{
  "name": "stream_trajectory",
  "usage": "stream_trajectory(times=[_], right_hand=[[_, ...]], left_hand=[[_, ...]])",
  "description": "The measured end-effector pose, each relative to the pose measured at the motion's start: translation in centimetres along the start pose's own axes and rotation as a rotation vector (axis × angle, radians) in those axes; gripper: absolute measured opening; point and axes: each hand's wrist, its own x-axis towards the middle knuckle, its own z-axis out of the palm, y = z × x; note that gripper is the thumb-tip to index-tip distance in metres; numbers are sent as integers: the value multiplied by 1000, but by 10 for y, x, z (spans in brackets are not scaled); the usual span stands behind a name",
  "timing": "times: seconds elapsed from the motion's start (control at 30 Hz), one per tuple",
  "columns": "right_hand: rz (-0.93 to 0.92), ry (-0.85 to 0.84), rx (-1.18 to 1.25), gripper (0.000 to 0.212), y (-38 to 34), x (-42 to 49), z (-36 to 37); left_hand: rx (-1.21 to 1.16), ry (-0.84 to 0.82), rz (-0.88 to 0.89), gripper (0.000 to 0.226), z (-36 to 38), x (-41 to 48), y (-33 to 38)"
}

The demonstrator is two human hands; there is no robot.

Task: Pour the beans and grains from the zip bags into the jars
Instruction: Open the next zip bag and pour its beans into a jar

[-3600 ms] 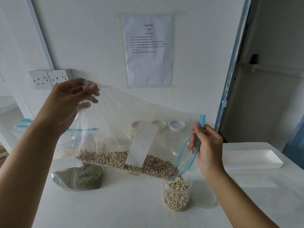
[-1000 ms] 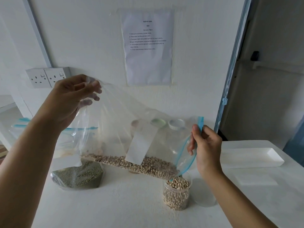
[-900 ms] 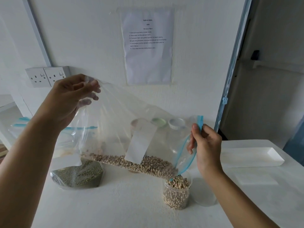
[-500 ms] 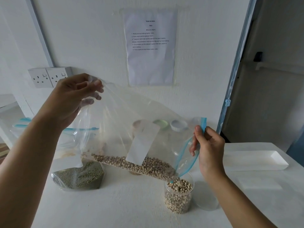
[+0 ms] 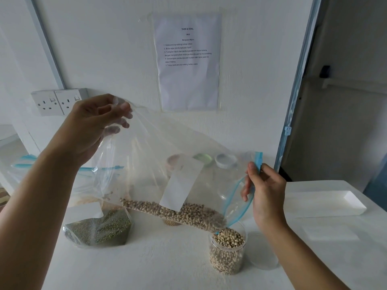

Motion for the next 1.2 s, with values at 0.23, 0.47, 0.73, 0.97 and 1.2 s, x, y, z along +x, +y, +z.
stream_trajectory(times=[0.23,0.47,0.73,0.97,1.2], right_hand=[[-5,7,0,30,-1,-1,0],[-3,14,1,30,-2,-4,-2],[-3,15,-3,33,-4,-4,-2],[1,26,16,32,-5,-5,-4],[1,32,23,35,-5,-6,-4]], left_hand=[[9,1,-3,11,-1,0,0],[8,-30,2,15,1,0,4],[30,-37,3,11,3,2,6],[62,-46,10,13,3,3,8],[64,-56,11,12,4,2,12]])
